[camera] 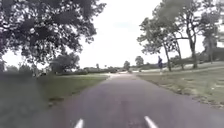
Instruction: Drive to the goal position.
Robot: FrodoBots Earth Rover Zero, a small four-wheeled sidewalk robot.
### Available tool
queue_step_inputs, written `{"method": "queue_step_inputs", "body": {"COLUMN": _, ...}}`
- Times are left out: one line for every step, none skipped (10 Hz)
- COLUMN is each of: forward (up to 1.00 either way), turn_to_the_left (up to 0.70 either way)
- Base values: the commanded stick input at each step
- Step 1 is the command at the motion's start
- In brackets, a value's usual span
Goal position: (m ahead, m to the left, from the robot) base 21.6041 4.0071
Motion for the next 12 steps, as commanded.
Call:
{"method": "queue_step_inputs", "body": {"forward": 0.7, "turn_to_the_left": 0.0}}
{"method": "queue_step_inputs", "body": {"forward": 0.7, "turn_to_the_left": 0.0}}
{"method": "queue_step_inputs", "body": {"forward": 0.7, "turn_to_the_left": 0.0}}
{"method": "queue_step_inputs", "body": {"forward": 0.7, "turn_to_the_left": 0.0}}
{"method": "queue_step_inputs", "body": {"forward": 0.7, "turn_to_the_left": 0.0}}
{"method": "queue_step_inputs", "body": {"forward": 0.7, "turn_to_the_left": 0.0}}
{"method": "queue_step_inputs", "body": {"forward": 0.7, "turn_to_the_left": 0.0}}
{"method": "queue_step_inputs", "body": {"forward": 0.7, "turn_to_the_left": 0.0}}
{"method": "queue_step_inputs", "body": {"forward": 0.7, "turn_to_the_left": 0.0}}
{"method": "queue_step_inputs", "body": {"forward": 0.7, "turn_to_the_left": 0.0}}
{"method": "queue_step_inputs", "body": {"forward": 0.7, "turn_to_the_left": 0.0}}
{"method": "queue_step_inputs", "body": {"forward": 0.7, "turn_to_the_left": 0.0}}
